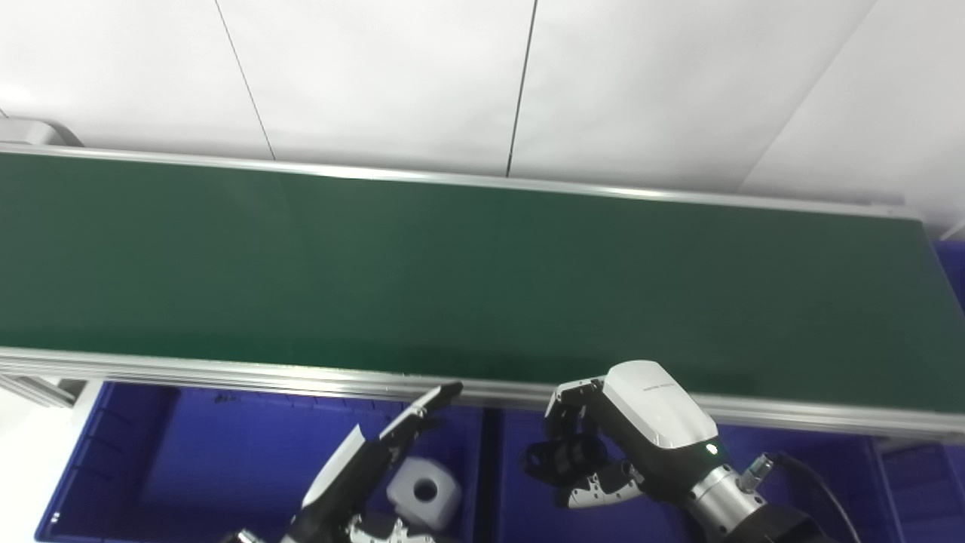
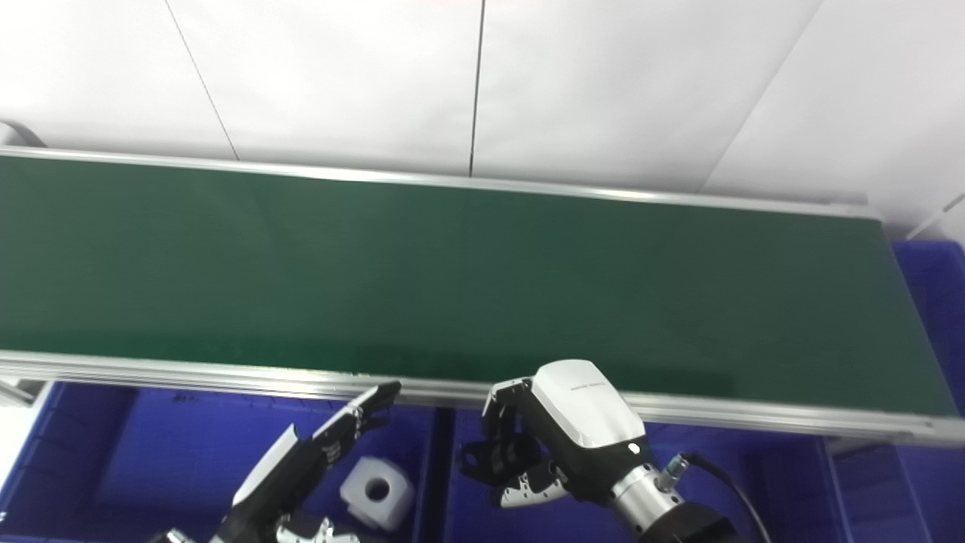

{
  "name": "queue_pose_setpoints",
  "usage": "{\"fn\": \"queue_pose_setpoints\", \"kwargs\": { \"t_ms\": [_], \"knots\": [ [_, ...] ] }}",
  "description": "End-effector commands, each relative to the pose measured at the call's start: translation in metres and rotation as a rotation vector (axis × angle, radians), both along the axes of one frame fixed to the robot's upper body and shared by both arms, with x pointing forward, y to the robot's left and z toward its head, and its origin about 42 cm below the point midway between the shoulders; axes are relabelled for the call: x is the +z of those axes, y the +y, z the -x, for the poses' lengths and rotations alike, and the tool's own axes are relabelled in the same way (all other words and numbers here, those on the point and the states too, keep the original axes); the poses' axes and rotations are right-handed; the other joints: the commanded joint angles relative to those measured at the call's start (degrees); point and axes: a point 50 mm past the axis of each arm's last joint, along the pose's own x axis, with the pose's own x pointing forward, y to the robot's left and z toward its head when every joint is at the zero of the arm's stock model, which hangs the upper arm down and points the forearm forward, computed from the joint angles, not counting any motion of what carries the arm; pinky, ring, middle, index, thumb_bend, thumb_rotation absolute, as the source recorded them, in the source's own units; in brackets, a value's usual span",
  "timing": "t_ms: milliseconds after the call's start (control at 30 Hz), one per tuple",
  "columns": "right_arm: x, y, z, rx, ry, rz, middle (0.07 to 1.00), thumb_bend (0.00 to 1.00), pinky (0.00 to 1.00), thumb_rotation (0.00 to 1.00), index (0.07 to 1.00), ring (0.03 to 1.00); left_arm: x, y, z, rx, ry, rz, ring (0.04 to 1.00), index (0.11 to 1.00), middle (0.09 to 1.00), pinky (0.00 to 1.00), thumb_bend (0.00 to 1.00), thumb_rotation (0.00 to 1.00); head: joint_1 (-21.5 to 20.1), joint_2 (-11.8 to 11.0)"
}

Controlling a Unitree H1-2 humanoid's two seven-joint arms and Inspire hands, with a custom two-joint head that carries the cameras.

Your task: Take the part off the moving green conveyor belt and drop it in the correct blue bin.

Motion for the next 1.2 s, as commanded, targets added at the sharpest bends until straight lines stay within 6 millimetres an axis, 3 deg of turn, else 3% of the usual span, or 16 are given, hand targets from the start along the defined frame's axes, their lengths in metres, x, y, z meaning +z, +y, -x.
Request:
{"fn": "queue_pose_setpoints", "kwargs": {
  "t_ms": [0,200,400,467,633,700,733,767,800,900,933,1000,1167],
  "knots": [
    [-0.003,0.000,0.007,-0.011,-0.032,-0.029,0.492,0.52,0.20,0.00,0.486,0.418,0.010,-0.001,-0.003,-0.008,-0.031,0.027,0.960,0.947,0.978,0.90,0.81,0.30,0.01,0.13],
    [-0.031,-0.001,0.019,-0.069,0.017,-0.027,0.490,0.52,0.30,0.00,0.487,0.421,0.014,0.001,-0.004,-0.001,-0.029,0.027,0.954,0.946,0.978,0.89,0.82,0.31,-0.34,1.36],
    [-0.065,0.000,0.018,-0.130,0.033,-0.019,0.456,0.51,0.32,0.00,0.534,0.370,0.018,0.003,-0.003,0.006,-0.014,0.045,0.951,0.942,0.980,0.89,0.83,0.30,-0.32,2.09],
    [-0.077,0.002,0.017,-0.141,0.039,0.011,0.473,0.51,0.37,0.00,0.546,0.373,0.019,0.003,-0.003,0.008,-0.010,0.049,0.947,0.942,0.978,0.89,0.83,0.30,-0.22,2.69],
    [-0.097,0.009,0.014,-0.135,0.133,0.100,0.496,0.50,0.35,0.00,0.574,0.383,0.023,0.005,0.000,0.011,-0.003,0.047,0.950,0.942,0.979,0.89,0.83,0.29,-0.68,3.32],
    [-0.102,0.010,0.012,-0.121,0.156,0.119,0.648,0.50,0.47,0.10,0.518,0.561,0.023,0.006,0.000,0.009,0.002,0.052,0.952,0.943,0.981,0.90,0.83,0.29,-0.75,3.45],
    [-0.103,0.010,0.012,-0.112,0.164,0.127,0.738,0.45,0.59,0.26,0.658,0.672,0.024,0.006,0.001,0.008,0.005,0.055,0.957,0.945,0.983,0.90,0.83,0.29,-0.71,3.51],
    [-0.104,0.010,0.011,-0.082,0.184,0.151,0.768,0.43,0.63,0.32,0.706,0.710,0.024,0.006,0.001,0.008,0.004,0.055,0.959,0.946,0.984,0.91,0.83,0.29,-0.56,3.75],
    [-0.104,0.010,0.011,-0.062,0.198,0.168,0.818,0.46,0.76,0.60,0.781,0.788,0.024,0.006,0.001,0.008,0.003,0.055,0.957,0.944,0.983,0.91,0.83,0.29,-0.56,3.75],
    [-0.098,0.010,0.012,-0.017,0.256,0.224,0.885,0.56,0.92,0.91,0.868,0.880,0.026,0.007,0.003,0.006,-0.001,0.041,0.957,0.945,0.983,0.90,0.83,0.30,-0.25,4.11],
    [-0.095,0.010,0.013,0.000,0.272,0.250,0.922,0.62,0.97,0.97,0.906,0.926,0.028,0.007,0.004,0.006,0.002,0.036,0.957,0.944,0.981,0.91,0.83,0.31,-0.24,4.21],
    [-0.089,0.010,0.015,0.025,0.289,0.287,0.966,0.71,1.00,1.00,0.947,0.982,0.029,0.007,0.005,0.006,0.014,0.041,0.961,0.942,0.984,0.91,0.83,0.30,-0.10,4.44],
    [-0.074,0.011,0.025,0.007,0.297,0.283,0.992,0.78,1.00,1.00,0.976,1.000,0.031,0.007,0.009,0.007,0.021,0.039,0.965,0.941,0.981,0.92,0.82,0.28,0.64,4.81]
  ]
}}
